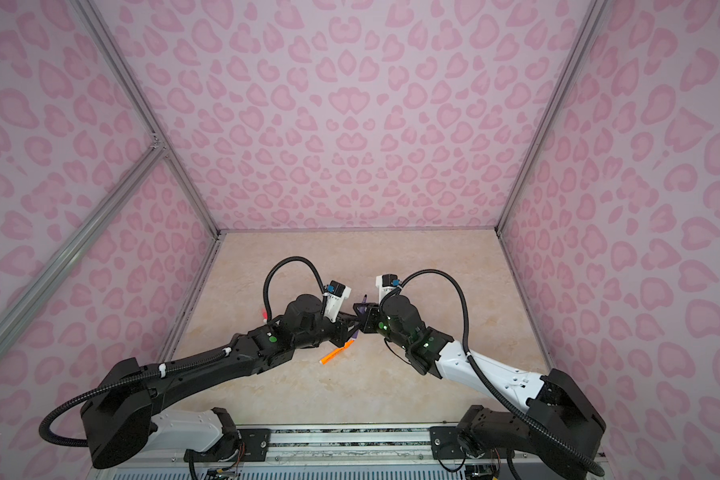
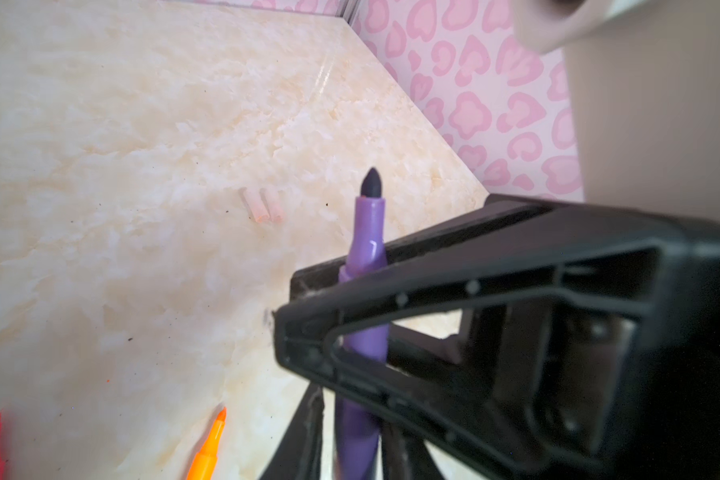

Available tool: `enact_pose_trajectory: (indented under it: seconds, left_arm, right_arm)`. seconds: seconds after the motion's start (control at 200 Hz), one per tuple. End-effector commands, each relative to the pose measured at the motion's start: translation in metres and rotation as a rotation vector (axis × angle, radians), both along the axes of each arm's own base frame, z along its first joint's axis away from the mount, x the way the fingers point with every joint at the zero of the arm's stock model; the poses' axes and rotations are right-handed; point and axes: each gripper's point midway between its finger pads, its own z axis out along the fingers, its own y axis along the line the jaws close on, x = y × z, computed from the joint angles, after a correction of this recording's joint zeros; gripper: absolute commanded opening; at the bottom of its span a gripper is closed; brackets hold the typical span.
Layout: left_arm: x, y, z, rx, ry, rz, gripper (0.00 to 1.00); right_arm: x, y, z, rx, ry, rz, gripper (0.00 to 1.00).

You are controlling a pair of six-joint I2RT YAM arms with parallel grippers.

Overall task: Insert the pens into the pen caps
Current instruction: 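Raise the purple marker upright with the left gripper while the right gripper approaches it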

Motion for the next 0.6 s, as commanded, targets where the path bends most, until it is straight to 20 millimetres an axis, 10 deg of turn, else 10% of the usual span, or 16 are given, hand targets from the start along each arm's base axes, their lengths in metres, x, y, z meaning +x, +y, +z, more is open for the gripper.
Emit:
enact_pose_trajectory:
  seconds: [0.0, 0.29, 0.43, 0.595]
  left_arm:
    - [0.007, -0.007, 0.013, -0.036, -0.028, 0.003, 0.26]
    - [0.006, -0.001, 0.017, -0.043, -0.048, 0.019, 0.29]
    - [0.008, 0.006, 0.020, -0.052, -0.068, 0.051, 0.13]
    - [0.018, 0.024, 0.020, -0.032, -0.074, 0.167, 0.03]
  right_arm:
    - [-0.009, 0.009, 0.002, 0.039, 0.009, 0.041, 0.00]
    - [-0.013, 0.017, -0.003, 0.037, 0.017, 0.056, 0.00]
    - [-0.012, 0.018, -0.004, 0.026, 0.018, 0.057, 0.00]
    - [-0.007, 0.010, -0.007, -0.043, 0.003, 0.022, 0.54]
